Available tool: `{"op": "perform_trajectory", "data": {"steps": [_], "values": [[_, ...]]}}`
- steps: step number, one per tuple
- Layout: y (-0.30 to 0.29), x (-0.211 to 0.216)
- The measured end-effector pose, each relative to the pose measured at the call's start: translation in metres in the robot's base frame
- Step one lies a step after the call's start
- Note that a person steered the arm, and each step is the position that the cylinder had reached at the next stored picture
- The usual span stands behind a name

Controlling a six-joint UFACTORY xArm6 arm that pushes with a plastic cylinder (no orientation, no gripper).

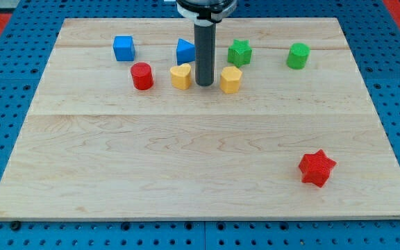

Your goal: Move the yellow hexagon to the top left of the red star

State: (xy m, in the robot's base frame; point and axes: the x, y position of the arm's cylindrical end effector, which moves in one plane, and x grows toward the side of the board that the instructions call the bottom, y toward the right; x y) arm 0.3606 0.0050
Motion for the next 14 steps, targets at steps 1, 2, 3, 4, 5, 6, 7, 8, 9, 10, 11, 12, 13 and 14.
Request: {"op": "perform_trajectory", "data": {"steps": [1, 2, 3, 4, 5, 6, 7, 8, 9, 10, 11, 12, 13, 14], "values": [[0.019, -0.007], [0.056, 0.018], [0.085, 0.036], [0.104, 0.012], [0.123, 0.033], [0.128, 0.065], [0.143, 0.081], [0.125, 0.057], [0.110, 0.074], [0.109, 0.099], [0.117, 0.109], [0.117, 0.101], [0.126, 0.074], [0.177, 0.057]]}}
